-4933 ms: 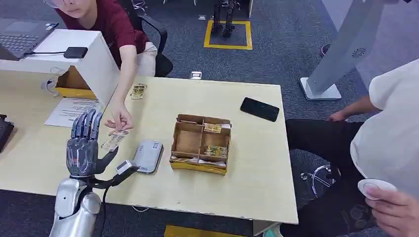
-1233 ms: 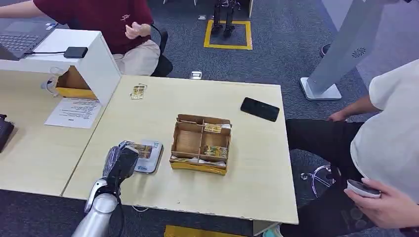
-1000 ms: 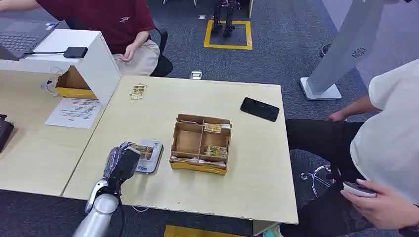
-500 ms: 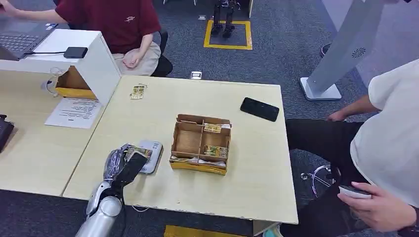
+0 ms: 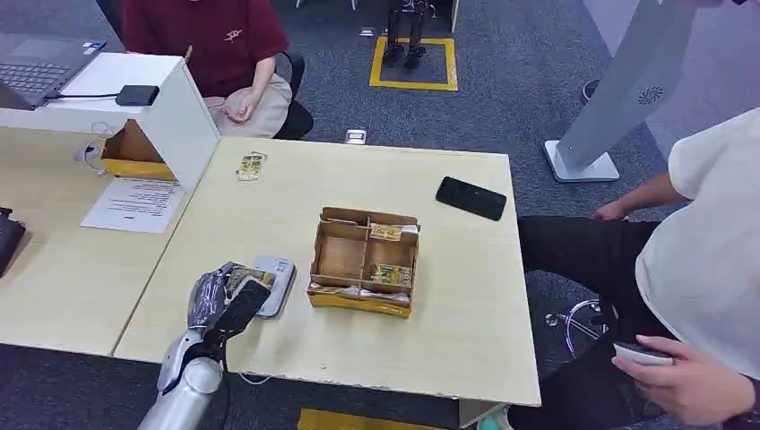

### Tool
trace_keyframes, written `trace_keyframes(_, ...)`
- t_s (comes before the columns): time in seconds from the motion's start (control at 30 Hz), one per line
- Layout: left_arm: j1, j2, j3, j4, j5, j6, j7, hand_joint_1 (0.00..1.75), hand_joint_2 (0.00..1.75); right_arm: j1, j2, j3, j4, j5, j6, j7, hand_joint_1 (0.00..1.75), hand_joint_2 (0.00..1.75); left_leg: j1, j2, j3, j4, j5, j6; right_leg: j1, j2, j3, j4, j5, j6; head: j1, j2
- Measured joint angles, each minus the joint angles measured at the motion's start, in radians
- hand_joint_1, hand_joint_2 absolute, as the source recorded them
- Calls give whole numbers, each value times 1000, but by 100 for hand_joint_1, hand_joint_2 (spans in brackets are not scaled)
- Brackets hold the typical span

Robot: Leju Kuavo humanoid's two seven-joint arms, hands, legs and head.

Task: Pass the card to the sensor for recognition and then transmit it.

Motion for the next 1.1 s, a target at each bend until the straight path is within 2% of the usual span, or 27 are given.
trace_keyframes(0.4, -4, 0, 15, 26, -48, 34, 5, 175, 175, -1, 3, 2, 0, 0, -2, -2, 0, 175, 0, 0, 0, 0, 0, 0, 0, 0, 0, 0, 0, 0, 0, 0)
trace_keyframes(0.73, -20, 4, 16, 98, -259, 178, 86, 175, 175, -2, 5, 3, 0, -1, -3, -3, 0, 175, 0, 0, 0, 0, 0, 0, 0, 0, 0, 0, 0, 0, 0, 0)
trace_keyframes(1.1, -36, 10, 16, 148, -282, 191, 93, 175, 175, -3, 5, 10, 0, -2, -3, -3, 0, 175, 0, 0, 1, 0, 0, 0, 0, 0, 1, 0, 0, 0, 0, 0)
